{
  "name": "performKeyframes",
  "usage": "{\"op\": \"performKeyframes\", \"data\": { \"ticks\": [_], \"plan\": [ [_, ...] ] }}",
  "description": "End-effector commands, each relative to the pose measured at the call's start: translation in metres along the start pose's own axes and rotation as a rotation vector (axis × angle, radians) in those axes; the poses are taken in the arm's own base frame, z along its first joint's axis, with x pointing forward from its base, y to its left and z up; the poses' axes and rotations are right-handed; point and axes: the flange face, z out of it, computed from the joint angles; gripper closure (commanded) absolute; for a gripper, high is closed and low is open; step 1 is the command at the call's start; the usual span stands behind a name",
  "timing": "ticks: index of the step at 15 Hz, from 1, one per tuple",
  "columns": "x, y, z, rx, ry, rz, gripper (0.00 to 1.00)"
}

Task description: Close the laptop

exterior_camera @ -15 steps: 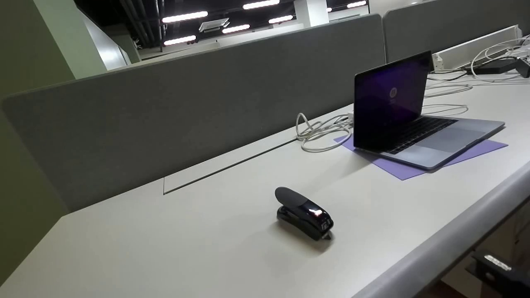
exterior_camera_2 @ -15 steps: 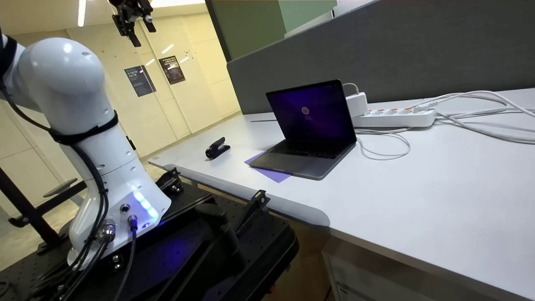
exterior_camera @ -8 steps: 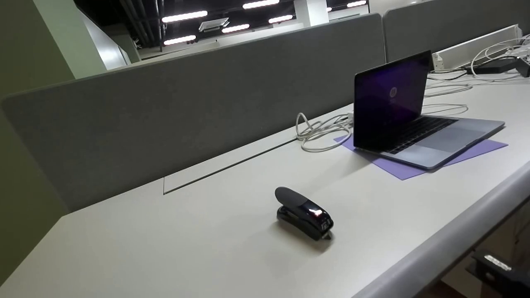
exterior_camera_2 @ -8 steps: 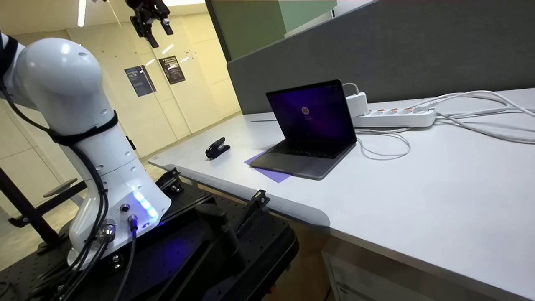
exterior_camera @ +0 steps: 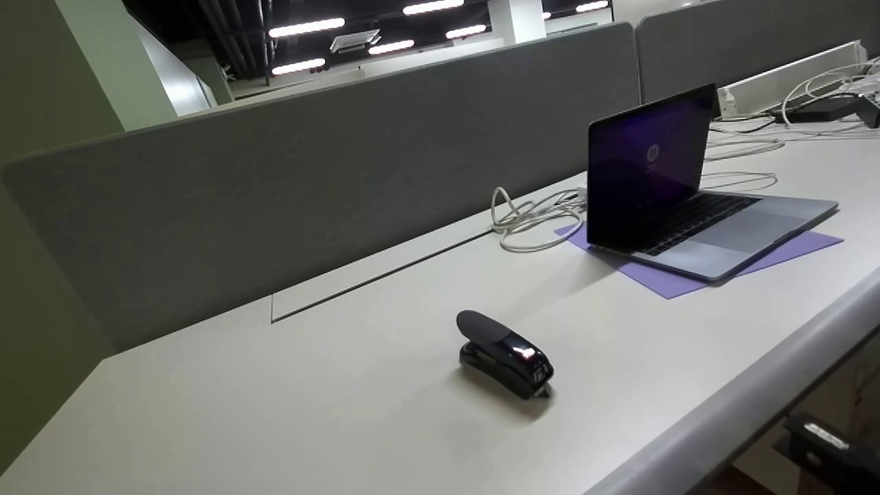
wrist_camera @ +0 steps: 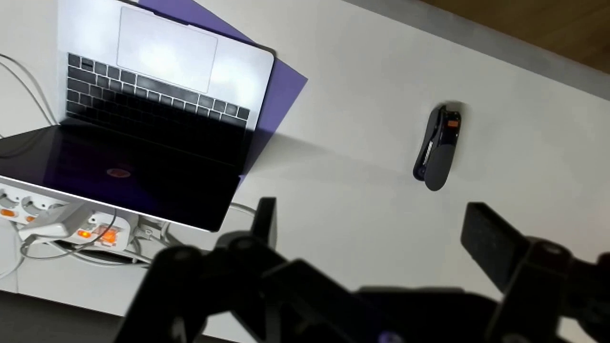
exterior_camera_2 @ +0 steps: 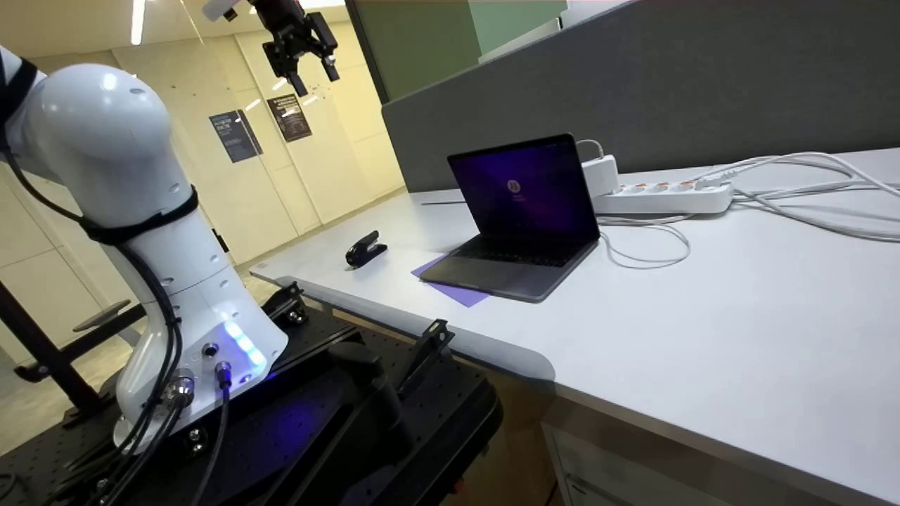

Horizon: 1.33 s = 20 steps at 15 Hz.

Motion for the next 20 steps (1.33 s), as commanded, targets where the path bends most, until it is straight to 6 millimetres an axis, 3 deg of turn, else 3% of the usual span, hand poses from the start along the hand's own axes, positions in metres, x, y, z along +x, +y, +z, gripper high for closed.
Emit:
{"op": "performKeyframes", "data": {
  "ticks": [1, 3, 4, 10, 20],
  "plan": [
    [0.008, 0.013, 0.028, 0.077, -0.036, -0.113, 0.00],
    [0.012, 0.019, 0.044, 0.131, -0.060, -0.183, 0.00],
    [0.006, 0.016, 0.033, 0.080, -0.053, -0.136, 0.00],
    [0.010, 0.022, 0.041, 0.069, -0.055, -0.124, 0.00],
    [0.019, 0.160, 0.079, -0.052, -0.007, 0.129, 0.00]
  ]
}}
